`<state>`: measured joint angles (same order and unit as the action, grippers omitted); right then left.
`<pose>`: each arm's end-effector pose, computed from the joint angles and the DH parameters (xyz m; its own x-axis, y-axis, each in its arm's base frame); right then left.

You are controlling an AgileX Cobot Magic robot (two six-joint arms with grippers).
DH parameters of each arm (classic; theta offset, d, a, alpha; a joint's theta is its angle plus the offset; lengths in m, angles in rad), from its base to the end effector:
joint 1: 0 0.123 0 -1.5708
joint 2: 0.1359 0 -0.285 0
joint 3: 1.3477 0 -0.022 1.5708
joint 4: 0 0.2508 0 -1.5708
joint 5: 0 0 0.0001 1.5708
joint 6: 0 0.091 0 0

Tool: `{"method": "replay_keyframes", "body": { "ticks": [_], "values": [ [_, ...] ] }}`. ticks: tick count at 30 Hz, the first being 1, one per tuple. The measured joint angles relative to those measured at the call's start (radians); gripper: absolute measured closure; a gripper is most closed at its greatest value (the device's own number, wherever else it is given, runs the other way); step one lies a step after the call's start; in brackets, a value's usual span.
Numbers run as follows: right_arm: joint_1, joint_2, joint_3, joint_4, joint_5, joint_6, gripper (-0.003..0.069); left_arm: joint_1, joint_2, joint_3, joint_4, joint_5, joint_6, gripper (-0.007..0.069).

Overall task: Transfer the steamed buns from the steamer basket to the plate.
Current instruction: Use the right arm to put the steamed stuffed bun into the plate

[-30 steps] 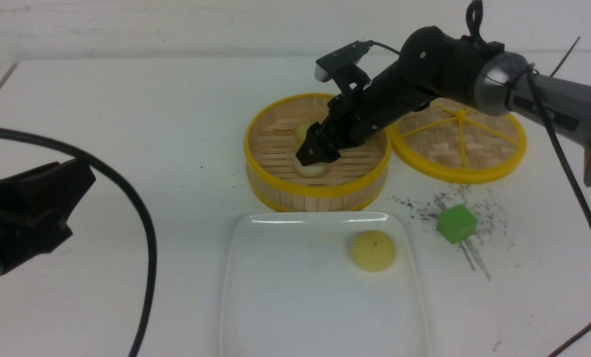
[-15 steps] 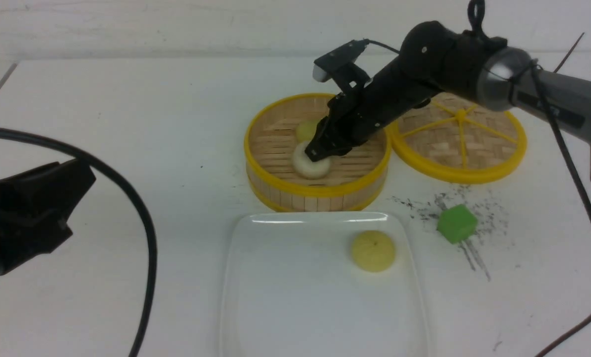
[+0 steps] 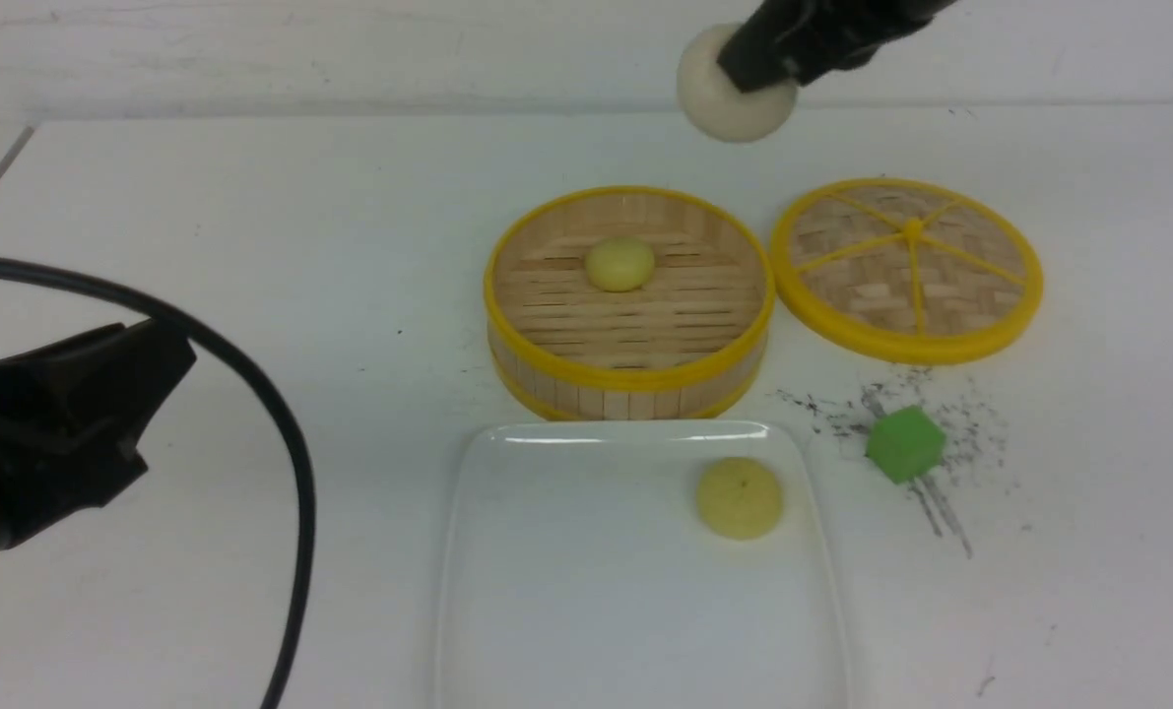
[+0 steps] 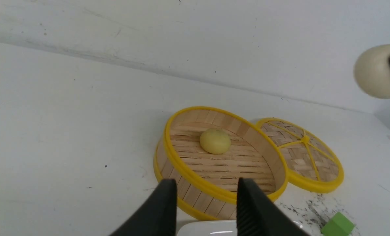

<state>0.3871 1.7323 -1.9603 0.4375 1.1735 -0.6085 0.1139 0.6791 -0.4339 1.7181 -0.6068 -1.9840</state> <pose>0.3311 0.1734 0.4327 -0.3693 -0.5645 -0.7382 -0.8223 0.5686 -0.0234 0.1333 -0.0363 0.2934 -0.3520 -0.2334 -0.9064 0.3763 0.8514 -0.3654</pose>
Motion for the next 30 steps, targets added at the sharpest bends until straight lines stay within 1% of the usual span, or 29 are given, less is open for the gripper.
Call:
{"method": "replay_keyframes", "body": {
  "ticks": [3,6,10,12,13,14,18,20,21,23,25,26,28,29,30],
  "values": [
    [0.0,-0.036,0.0,-0.01,0.071,0.042,0.0634,0.0,0.0,0.0,0.0,-0.006,0.0,0.0337],
    [0.0,-0.073,0.017,-0.012,0.081,0.082,0.0634,0.0,0.0,0.0,0.0,-0.009,0.0,0.0337],
    [0.0,-0.138,0.119,-0.01,0.081,0.118,0.0634,0.0,0.0,0.0,0.0,-0.013,0.0,0.0337],
    [0.0,-0.18,0.238,-0.001,0.081,0.126,0.0634,0.0,0.0,0.0,0.001,-0.023,0.0,0.0337],
    [0.0,-0.183,0.249,0.0,0.081,0.126,0.0634,0.0,0.0,0.0,0.001,-0.024,0.0,0.0337],
    [0.0,-0.203,0.329,0.021,0.08,0.118,0.0634,0.0,0.0,0.0,0.001,-0.025,0.0,0.0337],
    [0.0,-0.228,0.599,0.126,0.058,0.031,0.0634,0.0,0.0,0.0,0.001,-0.025,0.0,0.0337],
    [0.0,-0.229,0.706,0.17,-0.003,-0.03,0.0634,0.0,0.0,0.0,0.001,-0.025,0.0,0.0337],
    [0.0,-0.229,0.717,0.175,-0.003,-0.038,0.0634,0.0,0.0,0.0,0.001,-0.025,0.0,0.0337],
    [0.0,-0.229,0.855,0.239,-0.144,-0.148,0.0634,0.0,0.0,0.0,0.001,-0.025,0.0,0.0337],
    [0.0,-0.229,0.894,0.263,-0.191,-0.193,0.0634,0.0,0.0,0.0,0.001,-0.025,0.0,0.0337],
    [0.0,-0.229,0.954,0.307,-0.269,-0.259,0.0634,0.0,0.0,0.0,0.001,-0.026,0.0,0.0337],
    [0.0,-0.229,0.998,0.349,-0.324,-0.319,0.0634,0.0,0.0,0.0,0.001,-0.026,0.0,0.0337],
    [0.0,-0.229,1.001,0.354,-0.33,-0.326,0.0634,0.0,0.0,0.0,0.001,-0.026,0.0,0.0337],
    [0.0,-0.229,1.028,0.391,-0.373,-0.382,0.0634,0.0,0.0,0.0,0.001,-0.026,0.0,0.0337]
  ]
}}
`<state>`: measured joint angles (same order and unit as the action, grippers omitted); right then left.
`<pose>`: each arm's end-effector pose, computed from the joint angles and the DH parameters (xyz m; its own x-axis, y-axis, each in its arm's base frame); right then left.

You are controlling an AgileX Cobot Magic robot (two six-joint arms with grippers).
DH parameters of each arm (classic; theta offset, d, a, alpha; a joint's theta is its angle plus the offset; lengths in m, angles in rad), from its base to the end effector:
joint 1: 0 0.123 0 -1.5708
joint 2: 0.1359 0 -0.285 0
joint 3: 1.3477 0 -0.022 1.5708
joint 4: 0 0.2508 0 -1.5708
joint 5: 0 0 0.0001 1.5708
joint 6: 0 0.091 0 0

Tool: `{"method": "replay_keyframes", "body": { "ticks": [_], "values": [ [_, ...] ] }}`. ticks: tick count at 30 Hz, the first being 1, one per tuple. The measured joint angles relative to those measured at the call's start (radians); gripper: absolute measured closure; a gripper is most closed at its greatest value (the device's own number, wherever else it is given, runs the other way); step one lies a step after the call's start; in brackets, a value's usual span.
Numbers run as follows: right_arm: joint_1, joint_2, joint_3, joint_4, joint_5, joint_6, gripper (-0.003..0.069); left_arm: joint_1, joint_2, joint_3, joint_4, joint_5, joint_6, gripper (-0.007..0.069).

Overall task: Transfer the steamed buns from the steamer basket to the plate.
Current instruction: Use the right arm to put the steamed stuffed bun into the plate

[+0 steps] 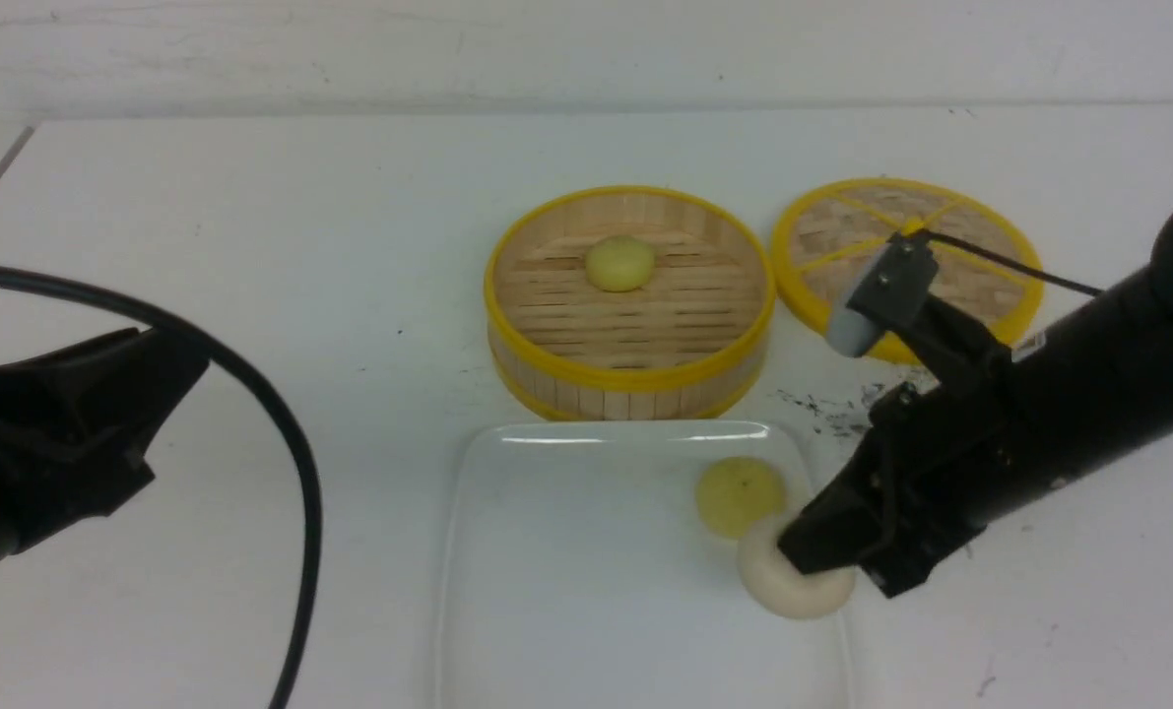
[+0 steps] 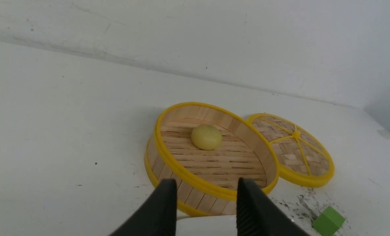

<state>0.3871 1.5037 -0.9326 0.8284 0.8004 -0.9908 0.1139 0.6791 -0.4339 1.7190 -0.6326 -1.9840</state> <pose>0.2479 0.1531 0.2415 -0.5917 -0.5482 -0.5910 -0.7896 0.5417 0.2881 0.1322 -0.0384 0.2933 -0.3610 -0.2276 -0.9044 0.3965 0.8403 -0.3697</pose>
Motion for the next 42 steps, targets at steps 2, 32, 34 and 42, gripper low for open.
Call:
{"method": "replay_keyframes", "body": {
  "ticks": [2,32,34,42],
  "values": [
    [0.0,0.0,0.02,0.036,-0.042,-0.054,0.0634,0.0,0.0,0.0,0.0,0.0,0.0,0.0337],
    [0.0,0.183,0.031,0.138,-0.161,-0.177,0.0407,0.0,0.0,0.0,0.002,0.0,0.0,0.0337],
    [0.0,0.183,0.031,0.138,-0.161,-0.167,0.0299,0.0,0.0,0.0,0.009,0.0,0.0,0.0337],
    [0.0,0.175,0.031,0.139,-0.165,-0.164,0.005,0.0,0.0,0.0,0.048,-0.01,0.0,0.0337]
  ]
}}
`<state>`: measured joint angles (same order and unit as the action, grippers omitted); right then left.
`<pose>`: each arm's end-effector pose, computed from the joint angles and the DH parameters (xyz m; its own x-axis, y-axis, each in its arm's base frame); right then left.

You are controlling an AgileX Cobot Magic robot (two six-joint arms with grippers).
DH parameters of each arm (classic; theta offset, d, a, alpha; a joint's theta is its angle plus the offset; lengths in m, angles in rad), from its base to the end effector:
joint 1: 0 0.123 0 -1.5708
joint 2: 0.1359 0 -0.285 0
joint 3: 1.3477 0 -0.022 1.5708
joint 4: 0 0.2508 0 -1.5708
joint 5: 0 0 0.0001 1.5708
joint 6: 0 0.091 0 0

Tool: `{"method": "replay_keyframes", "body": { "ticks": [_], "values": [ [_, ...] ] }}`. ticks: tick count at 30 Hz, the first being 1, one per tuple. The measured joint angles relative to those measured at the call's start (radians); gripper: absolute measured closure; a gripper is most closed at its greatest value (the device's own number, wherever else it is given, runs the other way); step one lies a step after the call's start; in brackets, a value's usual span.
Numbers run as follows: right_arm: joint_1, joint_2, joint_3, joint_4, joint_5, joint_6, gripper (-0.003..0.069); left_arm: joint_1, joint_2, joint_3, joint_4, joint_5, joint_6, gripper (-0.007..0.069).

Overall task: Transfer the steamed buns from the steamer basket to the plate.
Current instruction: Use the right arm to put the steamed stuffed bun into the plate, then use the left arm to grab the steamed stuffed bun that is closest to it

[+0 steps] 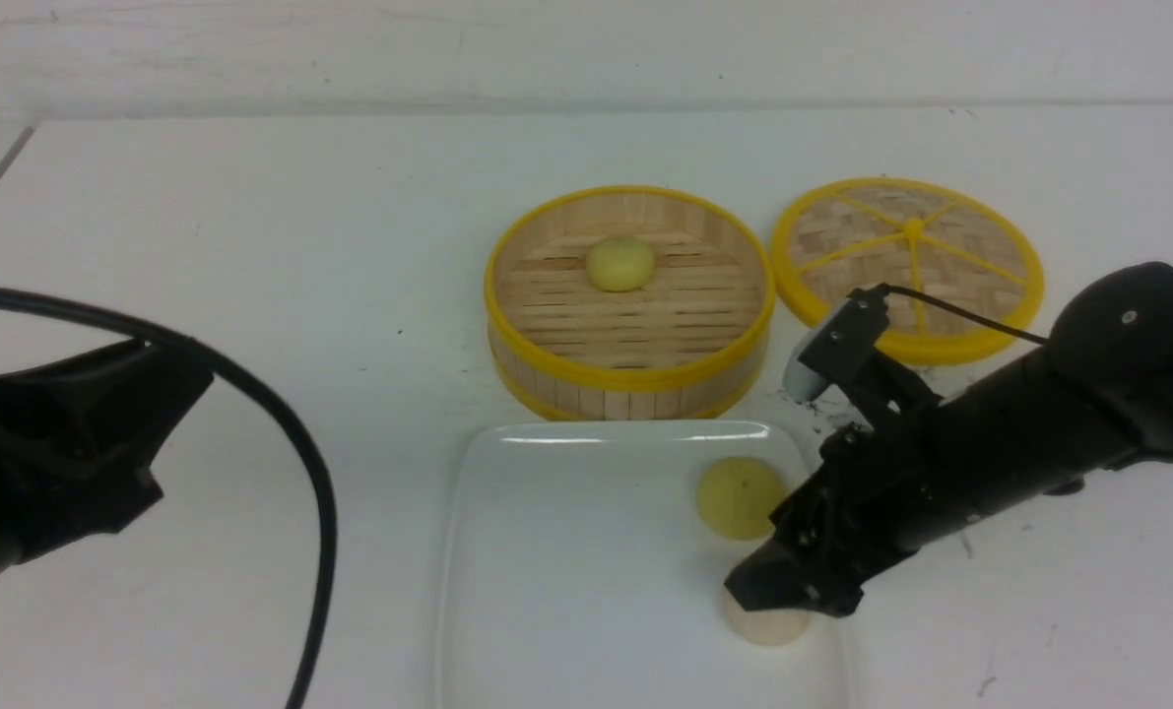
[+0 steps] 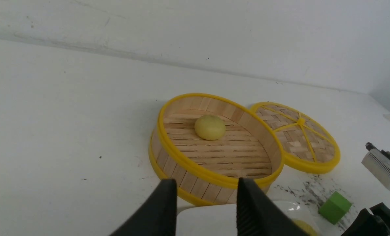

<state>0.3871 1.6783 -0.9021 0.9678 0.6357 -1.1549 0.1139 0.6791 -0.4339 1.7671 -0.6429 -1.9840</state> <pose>0.2732 0.1595 0.1869 -0.6288 -0.5274 -0.5714 -0.7534 0.5950 0.2799 0.1312 -0.0388 0.2907 -0.3709 -0.1799 -0.9111 0.4089 0.8492 -0.3341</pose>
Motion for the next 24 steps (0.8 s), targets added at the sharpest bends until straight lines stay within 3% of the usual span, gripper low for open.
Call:
{"method": "replay_keyframes", "body": {
  "ticks": [9,15,19,24],
  "values": [
    [0.0,-0.243,0.0,-0.001,-0.079,-0.02,0.0132,0.0,0.0,0.0,0.014,-0.015,0.0,0.0337],
    [0.0,-0.603,-0.001,-0.009,-0.137,-0.007,0.0142,0.0,0.0,0.0,0.016,0.013,0.02,0.0337],
    [0.0,-0.75,-0.001,-0.072,-0.131,0.077,0.0143,0.0,0.003,0.0,-0.034,0.024,0.074,0.0337],
    [0.0,-0.921,0.002,-0.311,-0.096,0.333,0.0143,0.0,0.037,0.0,-0.16,0.029,0.228,0.0337]
  ]
}}
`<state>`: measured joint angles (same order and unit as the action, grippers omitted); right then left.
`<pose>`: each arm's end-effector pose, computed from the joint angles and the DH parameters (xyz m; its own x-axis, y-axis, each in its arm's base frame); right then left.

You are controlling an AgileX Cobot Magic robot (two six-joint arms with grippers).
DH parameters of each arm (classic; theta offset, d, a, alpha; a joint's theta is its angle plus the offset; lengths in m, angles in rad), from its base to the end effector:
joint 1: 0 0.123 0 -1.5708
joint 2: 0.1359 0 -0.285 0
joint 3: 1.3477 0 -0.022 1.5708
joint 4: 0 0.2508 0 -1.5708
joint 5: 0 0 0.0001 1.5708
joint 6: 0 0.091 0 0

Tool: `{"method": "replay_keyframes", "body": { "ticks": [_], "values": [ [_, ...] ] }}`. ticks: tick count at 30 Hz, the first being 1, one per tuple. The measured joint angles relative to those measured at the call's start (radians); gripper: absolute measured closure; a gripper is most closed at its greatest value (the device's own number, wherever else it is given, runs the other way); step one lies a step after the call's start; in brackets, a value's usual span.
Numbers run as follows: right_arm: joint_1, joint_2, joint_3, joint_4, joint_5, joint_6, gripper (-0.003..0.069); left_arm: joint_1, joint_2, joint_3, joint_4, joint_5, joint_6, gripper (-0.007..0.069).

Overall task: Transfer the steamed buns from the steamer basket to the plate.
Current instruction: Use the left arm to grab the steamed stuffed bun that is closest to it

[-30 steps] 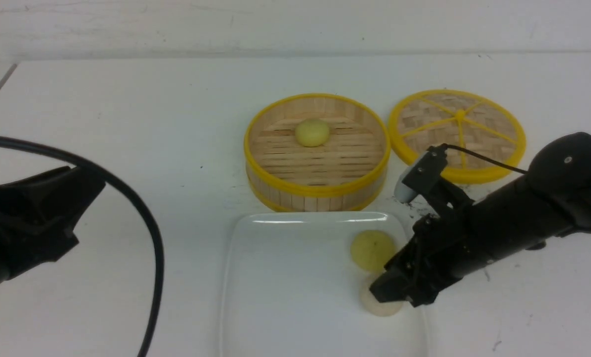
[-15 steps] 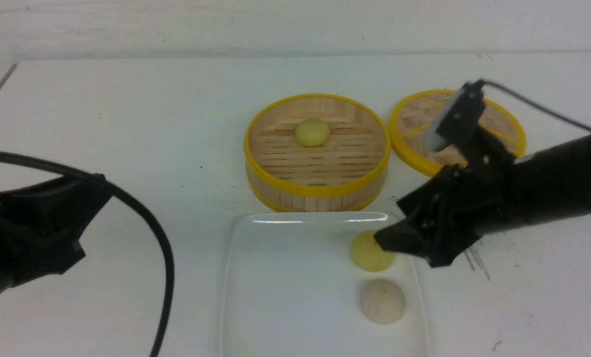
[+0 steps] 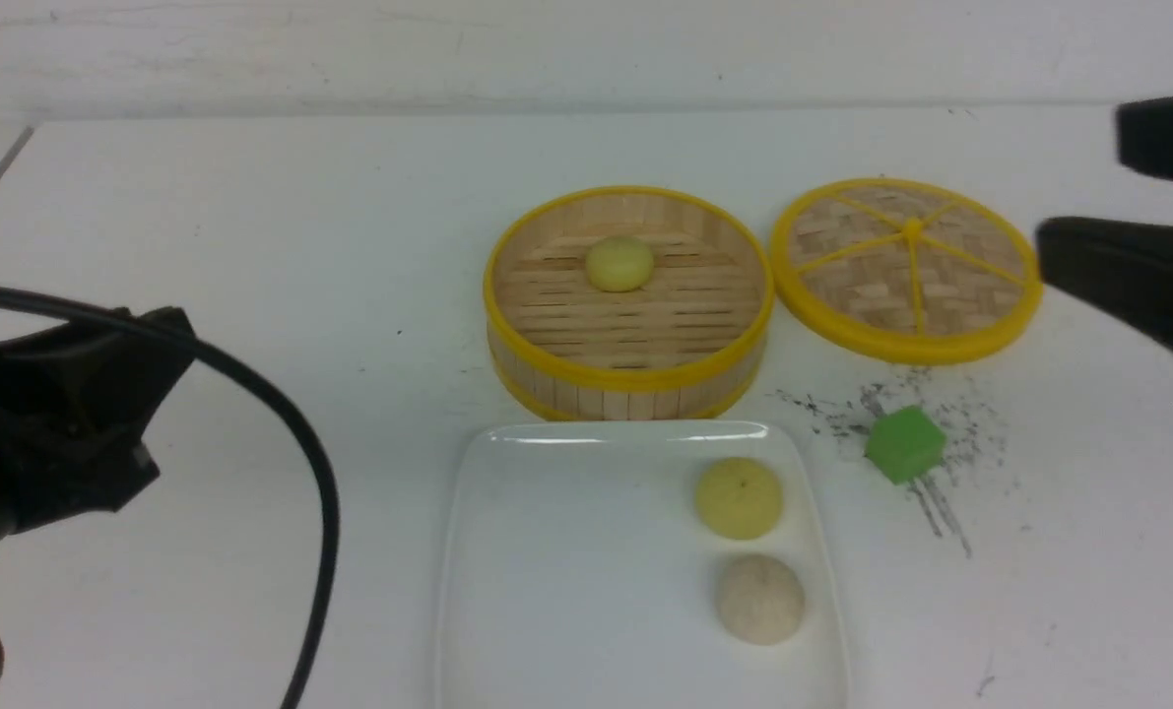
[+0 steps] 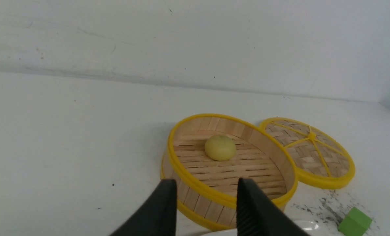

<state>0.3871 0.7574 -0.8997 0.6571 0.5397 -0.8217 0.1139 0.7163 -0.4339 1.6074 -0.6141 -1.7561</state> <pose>0.1234 0.0812 0.4052 -0.0397 -0.2570 -0.9656 -0.6706 0.7233 -0.1649 0.1404 -0.0366 0.2941 -0.2808 -0.1474 -0.9484 0.4302 0.8640 -0.2616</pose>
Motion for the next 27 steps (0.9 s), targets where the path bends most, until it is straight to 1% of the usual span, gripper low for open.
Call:
{"method": "replay_keyframes", "body": {
  "ticks": [2,3,4,6,8,9,10,11,12,13,14,16,22,24,27],
  "values": [
    [0.0,-0.071,0.001,-0.131,0.023,0.122,0.0143,0.0,0.039,0.0,-0.062,-0.016,0.075,0.0337],
    [0.0,-0.077,0.001,-0.159,0.029,0.148,0.0143,0.0,0.039,0.0,-0.062,-0.016,0.075,0.0337],
    [0.0,-0.136,0.003,-0.267,0.053,0.251,0.0143,0.0,0.073,0.0,-0.103,-0.041,0.135,0.0337],
    [0.0,-0.182,0.003,-0.371,0.083,0.349,0.0143,0.0,0.113,-0.008,-0.149,-0.064,0.184,0.0337],
    [0.0,-0.25,0.003,-0.506,0.143,0.468,0.0143,0.0,0.158,-0.021,-0.201,-0.095,0.244,0.0337],
    [0.0,-0.279,0.003,-0.56,0.178,0.517,0.0143,0.0,0.183,-0.031,-0.227,-0.118,0.277,0.0337],
    [0.0,-0.29,0.003,-0.57,0.185,0.526,0.0143,0.0,0.187,-0.032,-0.23,-0.126,0.282,0.0337],
    [0.0,-0.32,0.003,-0.632,0.233,0.588,0.0143,0.0,0.216,-0.043,-0.25,-0.148,0.313,0.0337],
    [0.0,-0.343,0.003,-0.667,0.264,0.626,0.0143,0.0,0.236,-0.051,-0.262,-0.167,0.329,0.0337],
    [0.0,-0.351,0.003,-0.678,0.274,0.639,0.0143,0.0,0.244,-0.052,-0.267,-0.17,0.331,0.0337],
    [0.0,-0.382,0.003,-0.714,0.307,0.678,0.0143,0.0,0.277,-0.068,-0.279,-0.204,0.348,0.0337],
    [0.0,-0.407,0.003,-0.729,0.331,0.696,0.0143,0.0,0.33,-0.091,-0.282,-0.237,0.357,0.0337],
    [0.0,-0.424,0.003,-0.73,0.389,0.703,0.0143,0.0,0.499,-0.198,-0.273,-0.31,0.384,0.0337],
    [0.0,-0.424,0.003,-0.731,0.401,0.704,0.0143,-0.003,0.554,-0.248,-0.26,-0.321,0.373,0.0337],
    [0.0,-0.424,0.003,-0.731,0.408,0.704,0.0143,-0.059,0.694,-0.417,-0.186,-0.296,0.251,0.0337]
  ]
}}
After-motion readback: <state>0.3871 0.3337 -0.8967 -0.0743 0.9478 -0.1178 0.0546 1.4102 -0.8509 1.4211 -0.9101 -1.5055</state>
